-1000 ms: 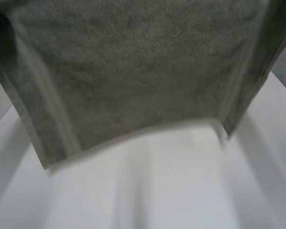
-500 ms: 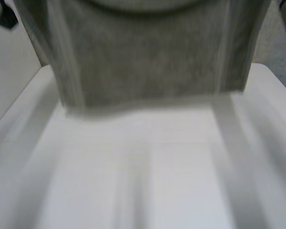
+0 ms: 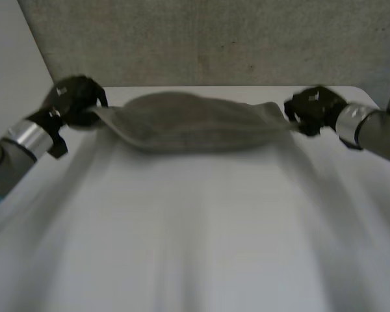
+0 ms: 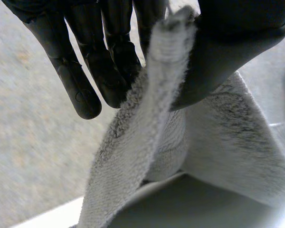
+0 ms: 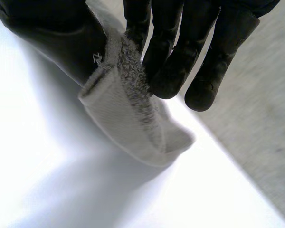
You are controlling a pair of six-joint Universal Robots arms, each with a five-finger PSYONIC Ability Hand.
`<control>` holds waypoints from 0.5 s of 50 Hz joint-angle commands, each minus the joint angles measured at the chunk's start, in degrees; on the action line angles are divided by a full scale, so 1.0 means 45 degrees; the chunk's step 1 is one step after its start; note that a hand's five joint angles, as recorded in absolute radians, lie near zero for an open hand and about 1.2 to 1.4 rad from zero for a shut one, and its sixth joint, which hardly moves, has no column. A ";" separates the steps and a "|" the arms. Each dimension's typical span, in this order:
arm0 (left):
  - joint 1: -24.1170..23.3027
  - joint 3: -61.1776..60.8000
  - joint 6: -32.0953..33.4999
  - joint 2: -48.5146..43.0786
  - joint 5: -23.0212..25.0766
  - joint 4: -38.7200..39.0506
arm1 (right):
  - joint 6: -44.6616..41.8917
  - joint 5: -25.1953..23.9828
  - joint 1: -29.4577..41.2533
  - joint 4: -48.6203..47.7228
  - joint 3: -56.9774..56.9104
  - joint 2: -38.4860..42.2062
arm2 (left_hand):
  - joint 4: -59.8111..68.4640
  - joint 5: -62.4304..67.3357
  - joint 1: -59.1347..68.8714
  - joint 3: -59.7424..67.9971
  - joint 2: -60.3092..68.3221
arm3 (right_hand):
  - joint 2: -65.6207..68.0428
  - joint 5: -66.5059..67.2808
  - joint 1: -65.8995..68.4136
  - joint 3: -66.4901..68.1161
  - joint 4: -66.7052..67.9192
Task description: Fold the towel.
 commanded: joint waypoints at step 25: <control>0.3485 -0.4850 -0.0383 0.6131 0.2961 -0.1710 | -0.0209 -0.1053 -0.3203 -0.0240 0.6792 -0.7729 | 0.0474 0.1106 0.2010 0.0915 0.0732 | 0.1139 0.0905 0.1035 0.0795 0.0785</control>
